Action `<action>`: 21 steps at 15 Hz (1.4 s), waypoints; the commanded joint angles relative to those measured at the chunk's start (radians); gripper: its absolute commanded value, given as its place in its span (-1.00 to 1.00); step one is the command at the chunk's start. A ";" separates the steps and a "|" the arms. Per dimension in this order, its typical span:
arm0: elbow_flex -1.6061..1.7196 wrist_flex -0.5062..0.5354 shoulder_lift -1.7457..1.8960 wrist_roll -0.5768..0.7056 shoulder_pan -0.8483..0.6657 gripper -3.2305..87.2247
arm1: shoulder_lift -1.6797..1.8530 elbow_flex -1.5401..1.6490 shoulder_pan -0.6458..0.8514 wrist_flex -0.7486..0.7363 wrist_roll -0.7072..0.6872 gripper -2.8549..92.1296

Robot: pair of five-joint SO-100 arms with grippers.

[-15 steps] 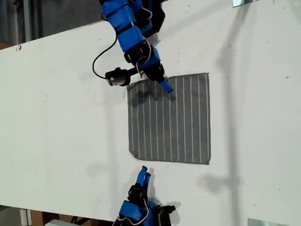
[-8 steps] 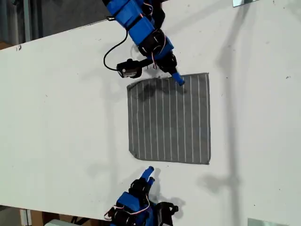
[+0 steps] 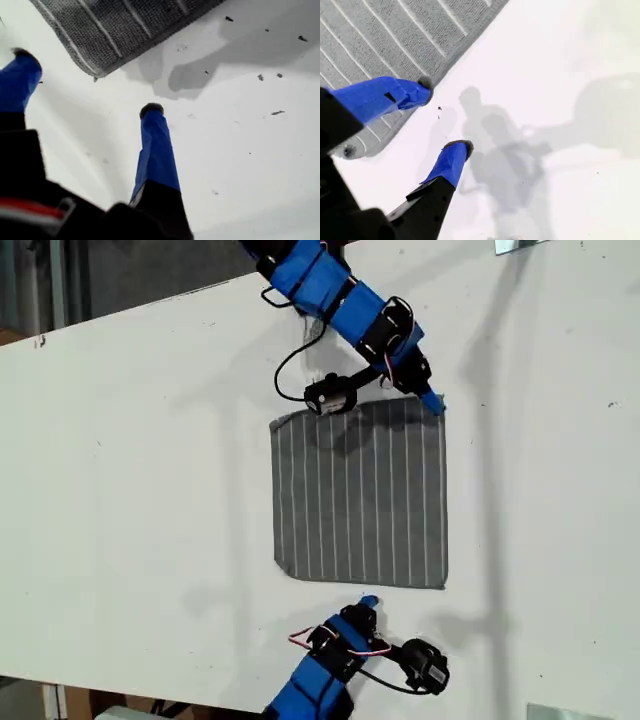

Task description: Grasp corners of a square towel and fold twice.

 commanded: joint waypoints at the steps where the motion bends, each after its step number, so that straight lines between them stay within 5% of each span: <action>1: -0.049 -0.063 -0.029 -0.026 0.040 -0.45 | -0.028 -0.057 0.005 -0.057 -0.031 -0.17; 7: -0.046 -0.138 -0.114 -0.051 0.060 -0.45 | -0.207 -0.091 0.087 -0.252 -0.152 -0.34; 9: -0.044 -0.163 -0.130 -0.052 0.067 -0.45 | -0.247 -0.158 0.107 -0.238 -0.190 -0.50; 14: -0.044 -0.178 -0.146 -0.048 0.067 -0.45 | -0.350 -0.377 0.167 -0.110 -0.290 -0.45; 17: -0.049 -0.190 -0.163 -0.043 0.069 -0.45 | -0.360 -0.376 0.179 -0.112 -0.291 -0.94; 21: -0.238 -0.104 -0.298 -0.002 0.064 -0.45 | -0.362 -0.377 0.176 -0.114 -0.293 -0.94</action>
